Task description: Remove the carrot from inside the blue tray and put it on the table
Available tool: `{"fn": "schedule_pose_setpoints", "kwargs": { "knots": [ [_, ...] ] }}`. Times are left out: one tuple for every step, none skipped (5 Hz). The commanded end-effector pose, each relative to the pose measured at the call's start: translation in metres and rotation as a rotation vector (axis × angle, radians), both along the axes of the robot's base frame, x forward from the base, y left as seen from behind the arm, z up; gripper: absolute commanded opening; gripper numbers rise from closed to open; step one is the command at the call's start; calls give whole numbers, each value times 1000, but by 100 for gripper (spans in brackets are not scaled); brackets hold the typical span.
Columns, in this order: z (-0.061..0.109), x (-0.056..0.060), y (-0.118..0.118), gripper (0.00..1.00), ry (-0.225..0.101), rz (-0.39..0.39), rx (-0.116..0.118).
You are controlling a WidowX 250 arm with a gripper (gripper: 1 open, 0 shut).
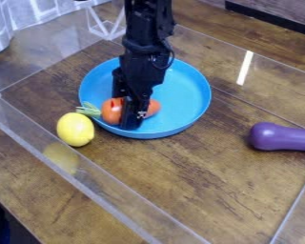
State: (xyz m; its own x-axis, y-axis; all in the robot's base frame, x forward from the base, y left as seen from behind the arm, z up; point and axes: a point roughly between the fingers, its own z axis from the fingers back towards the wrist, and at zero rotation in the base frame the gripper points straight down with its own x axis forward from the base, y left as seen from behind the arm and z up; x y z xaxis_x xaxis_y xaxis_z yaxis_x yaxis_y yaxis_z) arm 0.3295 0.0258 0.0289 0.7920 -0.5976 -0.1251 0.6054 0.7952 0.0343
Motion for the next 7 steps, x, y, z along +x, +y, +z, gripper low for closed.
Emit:
{"fn": "schedule_pose_setpoints", "kwargs": {
  "knots": [
    [22,12,9,0,-76,15,0],
    [24,14,10,0,-82,10,-2],
    [29,14,11,0,-85,3,-1],
    [35,15,13,0,-89,-4,-1],
    [41,15,15,0,-94,-11,-1],
    [46,15,17,0,-97,-17,-2],
    [48,16,18,0,-95,-20,-5]
  ]
}}
